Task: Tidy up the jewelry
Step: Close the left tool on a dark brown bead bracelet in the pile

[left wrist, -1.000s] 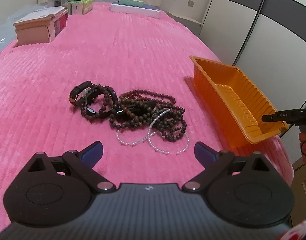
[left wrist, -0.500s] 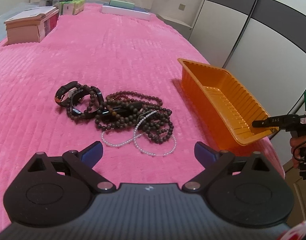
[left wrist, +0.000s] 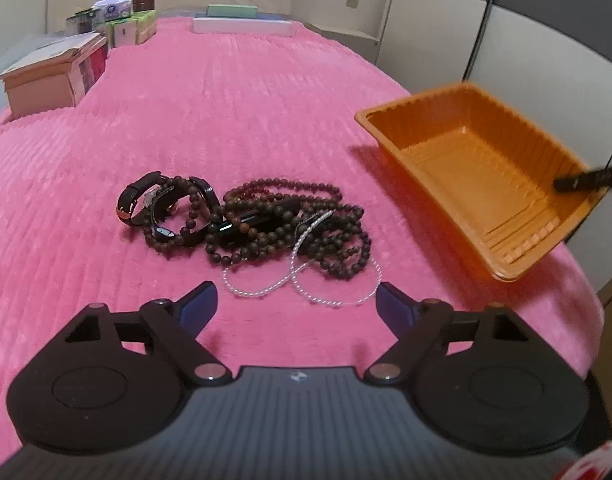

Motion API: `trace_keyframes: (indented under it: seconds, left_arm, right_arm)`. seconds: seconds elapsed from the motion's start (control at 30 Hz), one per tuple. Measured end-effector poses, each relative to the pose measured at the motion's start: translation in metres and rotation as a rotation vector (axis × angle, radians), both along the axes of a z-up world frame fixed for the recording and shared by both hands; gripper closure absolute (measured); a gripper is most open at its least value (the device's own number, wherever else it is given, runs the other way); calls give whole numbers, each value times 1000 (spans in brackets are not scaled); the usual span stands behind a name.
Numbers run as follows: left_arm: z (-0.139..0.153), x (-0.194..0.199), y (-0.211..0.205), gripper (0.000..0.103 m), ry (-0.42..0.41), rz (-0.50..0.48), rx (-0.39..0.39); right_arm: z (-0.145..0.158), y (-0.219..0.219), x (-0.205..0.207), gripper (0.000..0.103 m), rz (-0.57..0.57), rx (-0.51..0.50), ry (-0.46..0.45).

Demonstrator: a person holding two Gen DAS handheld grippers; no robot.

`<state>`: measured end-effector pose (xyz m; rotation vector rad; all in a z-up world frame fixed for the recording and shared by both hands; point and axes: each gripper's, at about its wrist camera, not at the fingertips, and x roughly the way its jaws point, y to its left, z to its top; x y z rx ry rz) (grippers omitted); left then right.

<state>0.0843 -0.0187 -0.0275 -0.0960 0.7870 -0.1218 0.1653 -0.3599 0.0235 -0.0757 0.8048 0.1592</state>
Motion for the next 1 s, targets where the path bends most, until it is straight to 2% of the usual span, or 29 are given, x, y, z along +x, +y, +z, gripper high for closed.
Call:
trace_keyframes:
  seconds: [0.07,0.17,0.3,0.5,0.67,0.77,1.0]
  left_arm:
    - [-4,5,-1,33,4,-24,21]
    - [-9,18,-6,53,10,-61,63]
    - [-13,34,-11,65,-2,-110,123]
    - [-6,51,12,74,-47,-65,231]
    - [-7,63,42,83,-51,-1,279]
    - [-9,69,52,87,-46,-16,265]
    - [-23,80,49,87,-19,-57,245]
  right_arm:
    - [4,8,-4,99,15,-39,-14]
    - [5,17,-9,99,35,-69,-20]
    - [4,21,-10,98,41,-78,-19]
    - [5,24,-9,99,42,-90,-15]
    - [4,24,-5,99,49,-97,-12]
    - [1,24,-6,99,46,-100,-9]
    - [-1,24,-5,99,42,-102,-3]
